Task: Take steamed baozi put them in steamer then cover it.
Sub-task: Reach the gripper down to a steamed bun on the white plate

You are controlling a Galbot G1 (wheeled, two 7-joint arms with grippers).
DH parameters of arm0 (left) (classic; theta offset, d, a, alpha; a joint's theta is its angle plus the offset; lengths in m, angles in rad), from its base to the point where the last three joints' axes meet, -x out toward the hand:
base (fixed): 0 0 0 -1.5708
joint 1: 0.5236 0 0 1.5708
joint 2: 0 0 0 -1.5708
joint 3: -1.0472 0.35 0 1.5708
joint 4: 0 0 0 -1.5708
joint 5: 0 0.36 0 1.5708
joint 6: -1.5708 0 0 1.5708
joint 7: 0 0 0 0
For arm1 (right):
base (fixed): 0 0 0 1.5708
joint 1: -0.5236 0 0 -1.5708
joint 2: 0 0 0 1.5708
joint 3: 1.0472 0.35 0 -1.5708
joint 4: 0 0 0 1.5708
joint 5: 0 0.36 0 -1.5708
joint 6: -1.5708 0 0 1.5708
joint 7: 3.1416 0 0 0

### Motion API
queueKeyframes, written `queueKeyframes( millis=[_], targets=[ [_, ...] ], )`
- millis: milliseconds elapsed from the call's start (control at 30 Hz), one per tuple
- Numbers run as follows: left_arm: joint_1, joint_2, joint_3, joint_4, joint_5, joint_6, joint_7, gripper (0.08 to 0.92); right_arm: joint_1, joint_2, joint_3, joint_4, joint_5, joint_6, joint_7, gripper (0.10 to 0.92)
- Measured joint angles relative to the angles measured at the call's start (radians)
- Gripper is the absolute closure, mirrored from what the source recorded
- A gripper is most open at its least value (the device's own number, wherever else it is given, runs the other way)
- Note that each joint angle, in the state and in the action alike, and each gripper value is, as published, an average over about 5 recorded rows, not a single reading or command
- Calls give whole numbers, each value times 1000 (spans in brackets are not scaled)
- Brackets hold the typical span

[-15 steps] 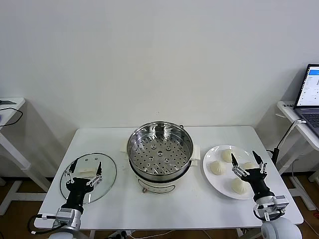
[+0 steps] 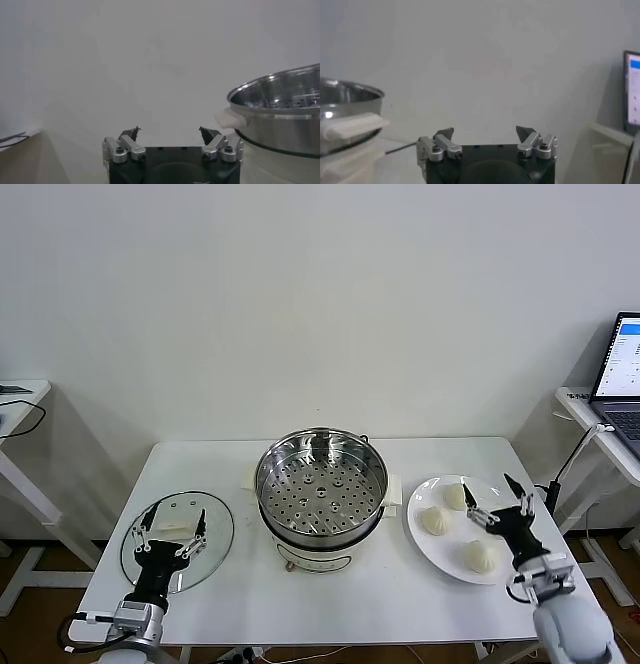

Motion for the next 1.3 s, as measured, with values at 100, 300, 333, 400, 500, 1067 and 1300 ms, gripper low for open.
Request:
queueKeyframes(
  millis=[100, 300, 333, 400, 500, 1067, 1300],
  targets=[
    [0, 5, -1, -6, -1, 0, -1, 177, 75, -98, -65, -36, -60, -32, -62, 203],
    [1, 10, 1, -18, -1, 0, -3, 177, 290, -271, -270, -127, -157, -71, -256, 203],
    [1, 10, 1, -20, -1, 0, -3, 177, 331, -292, -311, -144, -171, -75, -294, 203],
    [1, 10, 2, -22, -1, 1, -4, 177, 421, -326, -397, -180, -200, -81, -375, 203],
    [0, 8, 4, -22, -1, 3, -5, 177, 565, -357, -534, -242, -240, -83, -497, 203],
    [-6, 0, -17, -6, -2, 9, -5, 177, 1116, -242, -1073, -621, -426, -56, -866, 203],
    [-8, 0, -20, -2, -2, 9, -6, 177, 1168, -155, -1135, -735, -475, -53, -893, 203]
  ],
)
